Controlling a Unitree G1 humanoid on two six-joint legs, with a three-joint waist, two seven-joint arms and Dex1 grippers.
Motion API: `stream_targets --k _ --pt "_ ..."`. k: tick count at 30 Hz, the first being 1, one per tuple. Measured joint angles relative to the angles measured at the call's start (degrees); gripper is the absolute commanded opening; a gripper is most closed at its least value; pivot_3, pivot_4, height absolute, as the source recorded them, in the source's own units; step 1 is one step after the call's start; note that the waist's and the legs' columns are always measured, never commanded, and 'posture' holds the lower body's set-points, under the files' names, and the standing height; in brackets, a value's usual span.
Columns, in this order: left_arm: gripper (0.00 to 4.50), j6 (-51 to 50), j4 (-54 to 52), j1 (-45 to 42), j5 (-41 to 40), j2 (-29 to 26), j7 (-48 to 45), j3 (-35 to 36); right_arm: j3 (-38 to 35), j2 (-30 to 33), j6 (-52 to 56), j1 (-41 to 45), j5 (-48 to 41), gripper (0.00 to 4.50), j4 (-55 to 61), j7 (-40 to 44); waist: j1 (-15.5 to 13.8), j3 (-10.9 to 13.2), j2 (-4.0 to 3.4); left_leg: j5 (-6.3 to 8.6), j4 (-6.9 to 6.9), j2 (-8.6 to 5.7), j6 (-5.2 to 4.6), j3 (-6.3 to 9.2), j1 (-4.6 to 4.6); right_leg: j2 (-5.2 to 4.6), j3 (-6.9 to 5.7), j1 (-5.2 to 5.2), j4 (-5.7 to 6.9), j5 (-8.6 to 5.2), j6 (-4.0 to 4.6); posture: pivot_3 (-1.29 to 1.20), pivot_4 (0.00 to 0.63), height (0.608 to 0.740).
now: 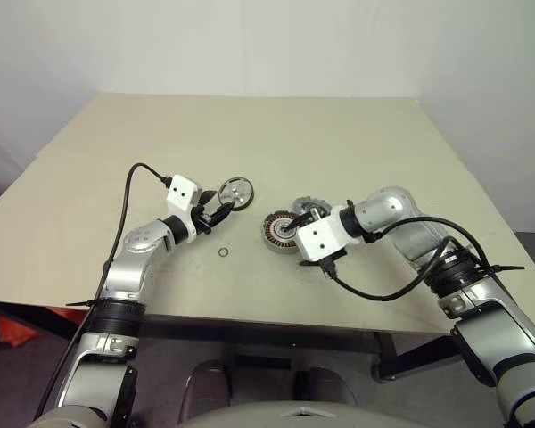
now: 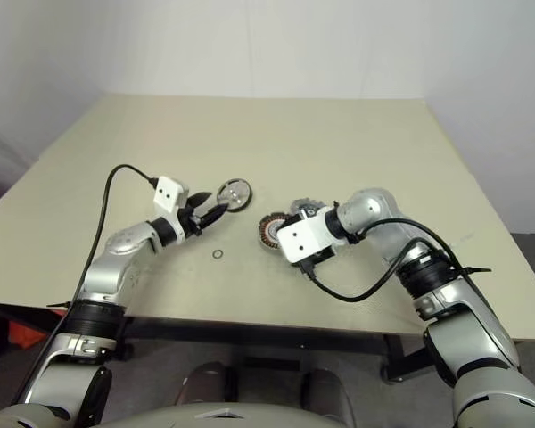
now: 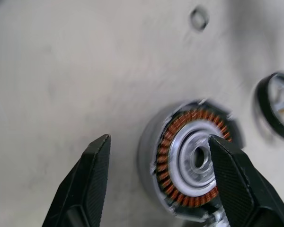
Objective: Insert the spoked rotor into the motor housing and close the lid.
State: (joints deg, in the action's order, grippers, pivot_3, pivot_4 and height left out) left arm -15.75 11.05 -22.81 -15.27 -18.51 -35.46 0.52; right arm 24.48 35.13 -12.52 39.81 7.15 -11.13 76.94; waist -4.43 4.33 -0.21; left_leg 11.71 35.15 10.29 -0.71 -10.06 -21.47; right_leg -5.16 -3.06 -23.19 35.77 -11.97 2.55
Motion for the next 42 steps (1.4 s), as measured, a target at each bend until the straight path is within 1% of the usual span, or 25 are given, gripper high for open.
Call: stream_targets --k 3,5,9,13,16,20,23,26,34,42 --pt "3.04 -0.47 -0.47 0.38 -0.07 -0.12 -0.04 0.01 -3.82 -1.66 7.52 0.72 -6.26 3.71 2.19 0.08 -0.01 0.0 0.0 -0.03 0.0 -0.01 -0.05 0.0 0.03 0.0 0.0 0.03 0.0 0.0 0.0 0.0 0.0 0.74" --pt "3.04 -1.16 -1.29 1.32 -0.25 -0.57 -0.33 0.01 -6.28 -2.73 11.67 1.12 -8.45 3.71 2.38 -2.05 0.0 -0.01 0.01 0.03 0.0 0.01 0.06 0.0 0.11 0.0 0.0 0.11 -0.01 0.0 0.0 0.0 0.0 0.74" --pt "3.04 -3.91 -4.72 4.29 -1.19 -2.81 -1.87 0.01 -11.04 -5.8 18.78 1.03 -10.24 3.71 1.31 -9.82 0.0 -0.01 0.01 0.0 -0.03 0.01 0.14 0.0 0.15 0.01 0.0 0.13 0.0 0.0 0.0 0.0 0.0 0.74" --pt "3.04 -6.55 -9.33 8.26 -1.72 -7.07 -4.61 0.05 -16.8 -9.14 24.56 -0.81 -12.43 3.71 -2.54 -18.86 0.06 -0.01 0.01 -0.01 -0.05 0.0 0.18 0.0 0.17 0.01 0.0 0.15 -0.01 0.0 0.0 0.0 0.0 0.74" --pt "3.04 -6.89 -11.81 11.09 -1.64 -10.42 -6.34 0.1 -19.27 -10.24 26.8 -1.86 -13.5 3.71 -5.37 -23.21 0.07 0.0 0.0 -0.02 -0.06 -0.01 0.21 0.0 0.17 0.01 0.0 0.14 -0.01 0.0 0.0 0.0 0.0 0.74" --pt "3.04 -5.82 -14.96 14.72 -1.04 -13.91 -8.0 0.1 -19.45 -10.53 26.22 -2.58 -13.65 3.71 -7.51 -24.84 0.34 0.0 0.0 -0.03 -0.08 -0.01 0.22 0.0 0.21 0.01 0.0 0.16 -0.01 -0.01 -0.01 0.0 0.0 0.74" --pt "3.04 -4.73 -15.94 15.78 -0.03 -14.02 -7.92 -0.47 -19.17 -10.7 25.45 -2.64 -13.65 3.71 -8.21 -24.84 0.35 0.0 0.0 -0.04 -0.08 -0.01 0.24 0.0 0.23 0.01 0.01 0.19 -0.01 -0.01 -0.01 0.0 0.0 0.74" --pt "3.04 -4.49 -16.2 16.12 0.84 -12.97 -7.69 -1.84 -18.93 -10.8 25.0 -2.62 -13.64 3.71 -8.21 -24.79 0.35 0.0 0.0 -0.04 -0.08 -0.01 0.24 0.0 0.3 0.01 0.01 0.24 -0.01 -0.01 -0.01 0.0 0.0 0.74" --pt "3.04 -4.46 -13.39 15.0 2.36 -7.17 -6.2 -5.8 -18.1 -10.86 24.98 -1.86 -13.61 3.71 -8.22 -24.81 0.38 0.0 0.0 -0.05 -0.09 0.01 0.25 0.0 0.29 0.04 0.01 0.23 -0.01 0.0 -0.01 0.0 0.0 0.74" --pt "3.04 -4.53 -12.21 14.08 3.52 -6.63 -5.51 -6.08 -18.11 -10.84 24.98 -1.75 -13.61 3.71 -8.22 -25.23 0.38 0.0 0.0 -0.04 -0.09 0.01 0.25 0.0 0.28 0.05 0.01 0.23 -0.02 0.0 -0.01 0.0 0.0 0.74"
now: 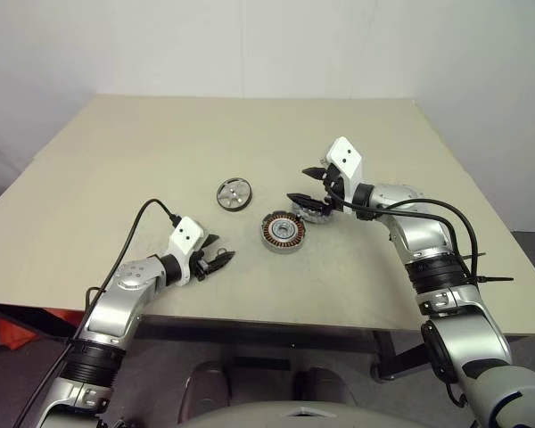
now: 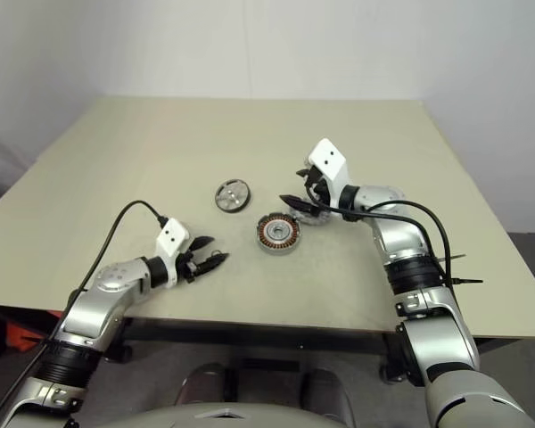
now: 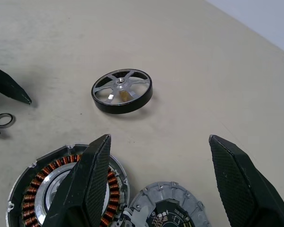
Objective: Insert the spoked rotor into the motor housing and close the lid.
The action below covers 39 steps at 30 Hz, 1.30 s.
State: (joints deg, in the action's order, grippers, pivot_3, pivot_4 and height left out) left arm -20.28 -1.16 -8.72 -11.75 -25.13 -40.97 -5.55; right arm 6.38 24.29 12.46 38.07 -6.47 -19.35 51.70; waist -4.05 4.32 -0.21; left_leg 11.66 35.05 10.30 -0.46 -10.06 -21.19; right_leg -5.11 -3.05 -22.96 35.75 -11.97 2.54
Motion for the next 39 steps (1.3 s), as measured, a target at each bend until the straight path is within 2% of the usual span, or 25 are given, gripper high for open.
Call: stream_targets --k 11,26,27,39 --pt "3.04 -1.42 -0.71 0.1 1.23 -1.85 -1.45 -1.54 0.0 -0.03 -2.0 0.84 0.0 3.71 -1.62 -0.72 0.02 -0.01 -0.01 0.0 -0.02 0.0 0.0 0.0 0.03 0.0 0.0 0.0 0.0 0.0 0.0 0.0 0.0 0.74" --pt "3.04 -3.64 -0.74 -0.75 1.1 -1.63 -2.23 -1.77 -0.02 -0.02 -4.49 1.06 0.0 3.71 -3.75 -1.47 -0.02 -0.03 -0.05 0.0 -0.02 -0.03 0.0 0.0 0.08 -0.01 0.0 0.08 -0.01 0.0 0.0 0.0 0.0 0.74" --pt "2.66 -3.89 -0.74 -0.8 1.01 -1.61 -2.27 -1.75 -0.02 -0.02 -4.58 1.19 0.0 3.76 -4.11 -1.49 -0.02 -0.04 -0.05 0.0 -0.02 -0.03 0.0 0.0 0.08 -0.01 0.0 0.08 -0.01 0.0 0.0 0.0 0.0 0.74" --pt "2.66 -4.6 -1.9 -0.6 1.8 -2.16 -2.28 -2.02 -0.08 0.02 -7.3 2.84 0.05 3.76 -7.32 -1.84 0.01 -0.05 -0.08 0.01 -0.02 -0.02 -0.01 0.0 0.08 -0.01 0.0 0.08 -0.02 0.0 0.0 0.0 0.0 0.74"
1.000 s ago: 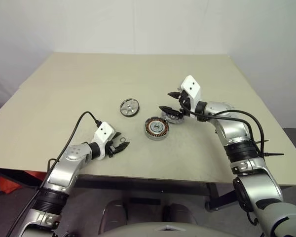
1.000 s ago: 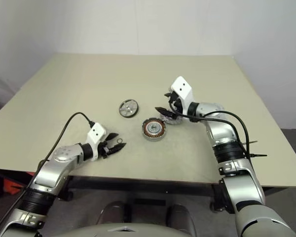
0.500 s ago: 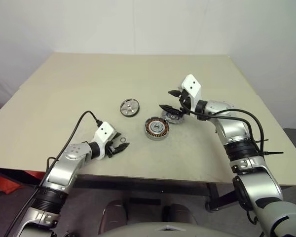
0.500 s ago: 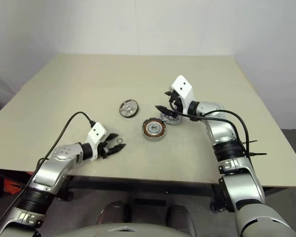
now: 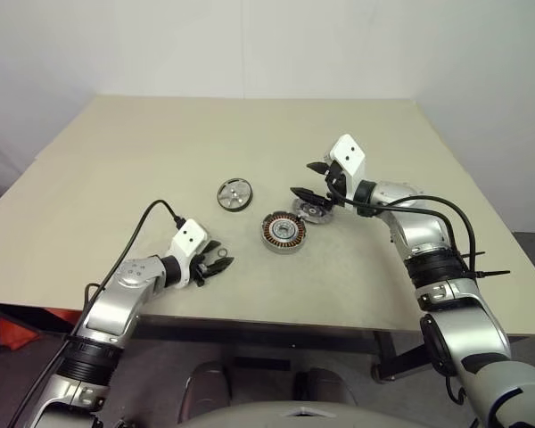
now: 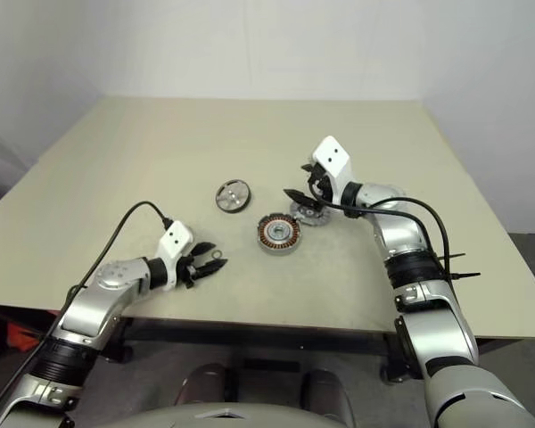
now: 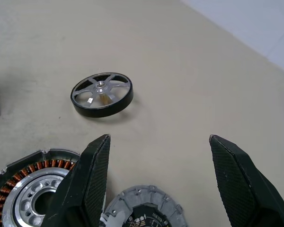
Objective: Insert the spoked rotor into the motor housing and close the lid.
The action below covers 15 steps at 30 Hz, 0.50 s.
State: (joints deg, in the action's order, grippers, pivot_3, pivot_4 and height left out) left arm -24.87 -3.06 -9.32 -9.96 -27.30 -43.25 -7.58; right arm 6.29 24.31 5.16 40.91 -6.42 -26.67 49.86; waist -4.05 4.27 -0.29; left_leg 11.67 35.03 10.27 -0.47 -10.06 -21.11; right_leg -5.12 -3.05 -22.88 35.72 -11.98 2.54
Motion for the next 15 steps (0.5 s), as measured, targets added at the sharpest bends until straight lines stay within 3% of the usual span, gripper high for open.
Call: stream_targets --k 2,7,15 --pt "2.66 0.11 -0.14 -0.09 0.35 -0.57 0.0 -0.47 0.0 -0.01 -0.32 0.39 0.0 3.76 -0.06 -0.03 0.0 -0.01 0.0 0.0 0.0 0.0 0.0 0.0 0.0 0.0 0.0 0.0 0.0 0.0 0.0 0.0 0.0 0.74" --pt "1.25 0.1 -0.44 -0.12 0.49 -1.15 -0.35 -0.91 0.0 -0.02 -0.62 0.51 0.0 3.76 -0.06 -0.12 0.02 -0.02 -0.02 0.0 0.0 0.0 0.0 0.0 0.0 0.0 0.0 0.0 0.0 0.0 0.0 0.0 0.0 0.74" --pt "1.25 0.46 -0.84 -0.14 1.06 -1.81 -0.2 -1.49 0.0 -0.02 -1.01 0.99 0.0 3.76 -0.14 -0.32 0.03 -0.04 -0.06 0.0 -0.01 0.0 0.0 0.0 0.02 0.0 0.0 0.0 0.0 0.0 0.0 0.0 0.0 0.74"
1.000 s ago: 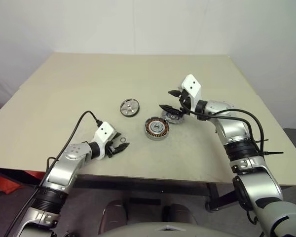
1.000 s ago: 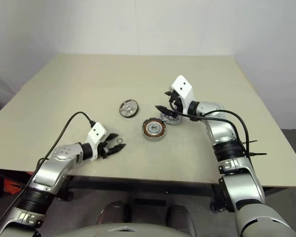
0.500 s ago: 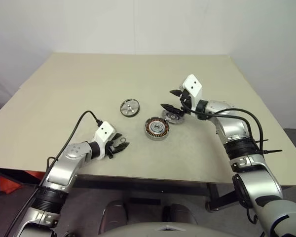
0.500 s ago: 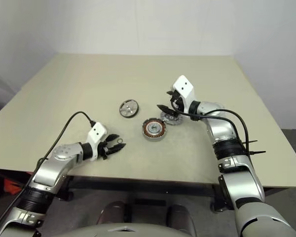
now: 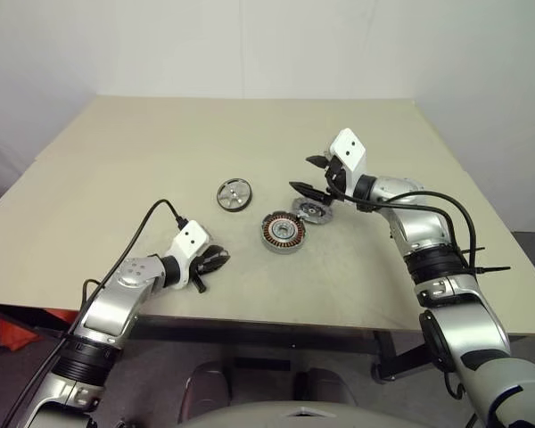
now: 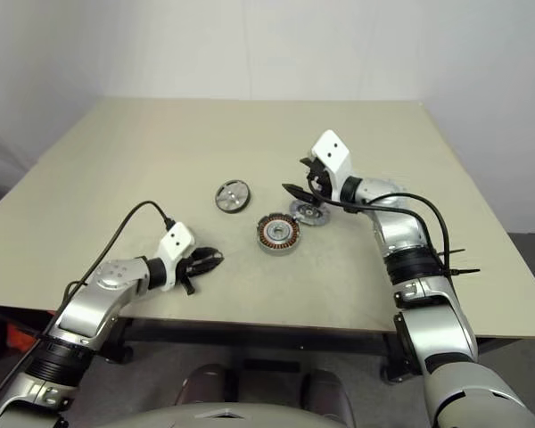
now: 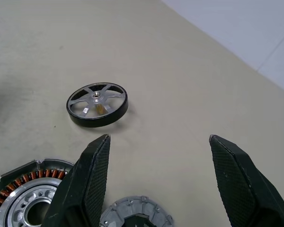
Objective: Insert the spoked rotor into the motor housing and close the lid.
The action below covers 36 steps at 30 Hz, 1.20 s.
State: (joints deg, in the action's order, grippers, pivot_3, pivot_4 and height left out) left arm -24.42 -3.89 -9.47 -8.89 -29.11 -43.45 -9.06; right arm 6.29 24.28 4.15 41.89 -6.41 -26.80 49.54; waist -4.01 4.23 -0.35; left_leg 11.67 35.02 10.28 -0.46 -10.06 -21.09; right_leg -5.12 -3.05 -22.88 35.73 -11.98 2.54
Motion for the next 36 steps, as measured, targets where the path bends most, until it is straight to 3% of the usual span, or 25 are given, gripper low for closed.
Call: stream_targets --k 3,7,20,25,36 --pt "1.25 0.15 0.0 0.0 0.07 -0.04 0.1 -0.09 0.0 -0.01 0.0 0.05 0.0 3.76 0.0 -0.23 0.0 0.0 0.0 0.0 0.0 0.0 0.0 0.0 0.0 0.0 0.0 0.0 0.0 0.0 0.0 0.0 0.0 0.74" --pt "0.73 0.24 0.05 0.02 0.06 0.08 0.26 -0.09 0.01 -0.01 0.0 0.05 0.07 3.76 0.0 -0.48 0.0 0.0 0.0 0.0 0.0 0.0 0.0 0.0 0.0 0.0 0.0 0.0 0.01 0.0 0.0 0.0 0.0 0.74" --pt "0.73 1.71 2.65 -1.26 0.02 3.1 3.2 0.39 0.02 -0.01 0.02 0.06 0.24 3.76 0.0 -0.52 -0.09 0.0 0.0 -0.07 0.01 -0.01 0.09 0.02 0.0 0.0 0.0 0.04 0.01 0.0 -0.01 0.0 0.0 0.74" --pt "0.73 1.39 3.07 -4.55 -1.47 6.7 5.39 2.54 0.06 -0.05 0.02 0.06 0.65 3.76 0.0 -0.53 -0.07 0.01 0.01 -0.05 0.0 0.0 0.07 0.03 -0.08 0.01 0.0 -0.02 0.01 0.0 0.0 0.0 0.0 0.74" --pt "0.73 0.52 3.77 -9.59 -2.47 8.44 4.41 2.13 0.05 -0.06 -0.72 0.06 1.04 3.76 0.0 -0.52 -0.07 0.01 0.02 -0.03 -0.01 -0.01 0.02 0.01 -0.25 0.0 -0.01 -0.19 -0.01 0.0 0.01 0.0 0.0 0.74"
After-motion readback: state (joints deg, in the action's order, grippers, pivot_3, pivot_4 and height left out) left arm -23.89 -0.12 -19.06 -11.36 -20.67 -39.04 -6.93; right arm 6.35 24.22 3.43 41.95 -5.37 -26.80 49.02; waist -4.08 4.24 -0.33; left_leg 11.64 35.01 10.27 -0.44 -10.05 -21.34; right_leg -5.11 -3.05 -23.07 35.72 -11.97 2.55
